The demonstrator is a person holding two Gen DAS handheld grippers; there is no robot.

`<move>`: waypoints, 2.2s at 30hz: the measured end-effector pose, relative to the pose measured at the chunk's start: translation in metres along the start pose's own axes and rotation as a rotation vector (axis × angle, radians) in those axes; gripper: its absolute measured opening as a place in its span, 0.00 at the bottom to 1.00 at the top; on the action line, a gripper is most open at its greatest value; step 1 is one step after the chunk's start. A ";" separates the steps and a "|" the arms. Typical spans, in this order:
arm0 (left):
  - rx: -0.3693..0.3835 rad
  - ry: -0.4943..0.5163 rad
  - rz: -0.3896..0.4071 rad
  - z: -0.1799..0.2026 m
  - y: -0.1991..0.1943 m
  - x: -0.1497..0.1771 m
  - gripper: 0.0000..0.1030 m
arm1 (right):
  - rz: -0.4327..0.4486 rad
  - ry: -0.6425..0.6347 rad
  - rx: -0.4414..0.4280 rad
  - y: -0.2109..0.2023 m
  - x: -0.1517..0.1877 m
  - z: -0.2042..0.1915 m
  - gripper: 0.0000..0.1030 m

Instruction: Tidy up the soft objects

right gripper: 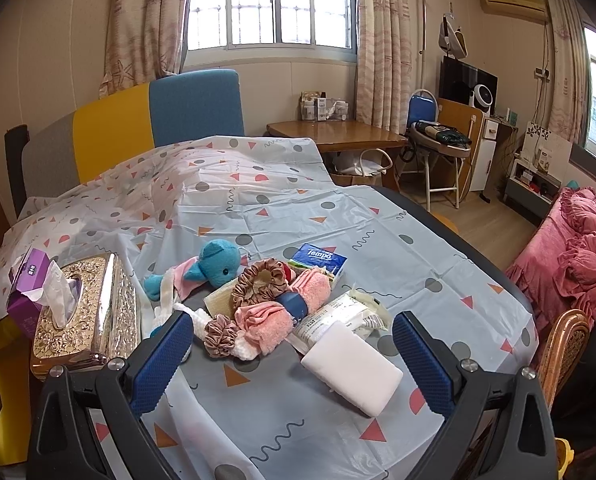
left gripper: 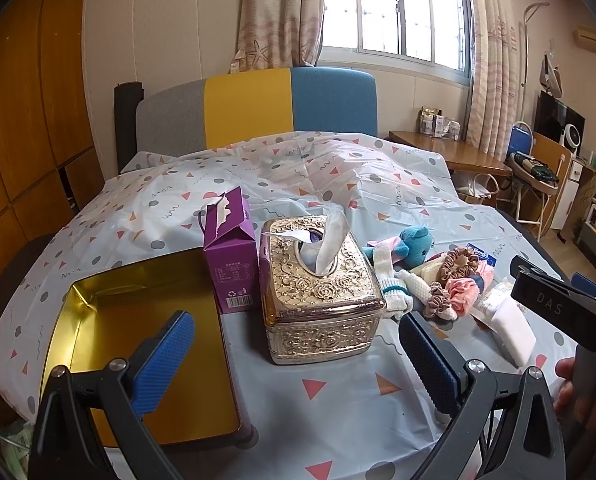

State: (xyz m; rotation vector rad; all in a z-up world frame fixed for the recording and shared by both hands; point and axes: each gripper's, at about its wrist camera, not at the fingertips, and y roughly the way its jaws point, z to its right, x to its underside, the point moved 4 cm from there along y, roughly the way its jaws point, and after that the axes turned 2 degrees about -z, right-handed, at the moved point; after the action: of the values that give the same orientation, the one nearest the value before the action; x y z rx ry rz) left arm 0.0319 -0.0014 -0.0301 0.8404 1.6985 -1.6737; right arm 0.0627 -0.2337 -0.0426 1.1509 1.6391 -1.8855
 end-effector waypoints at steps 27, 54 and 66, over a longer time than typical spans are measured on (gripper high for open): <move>0.383 0.176 -0.180 0.093 0.059 -0.023 0.98 | -0.118 0.356 0.020 0.082 -0.013 0.128 0.99; 0.377 0.333 -0.452 0.244 0.239 -0.051 0.32 | -0.197 0.480 -0.099 0.098 -0.003 0.140 0.99; 0.577 0.185 -0.410 0.189 0.189 -0.073 0.17 | -0.246 0.374 -0.154 0.107 0.000 0.114 0.85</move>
State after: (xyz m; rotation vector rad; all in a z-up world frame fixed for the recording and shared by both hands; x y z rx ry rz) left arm 0.2226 -0.1921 -0.0935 0.9676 1.5967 -2.5063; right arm 0.1047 -0.3675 -0.1119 1.3485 2.1749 -1.7170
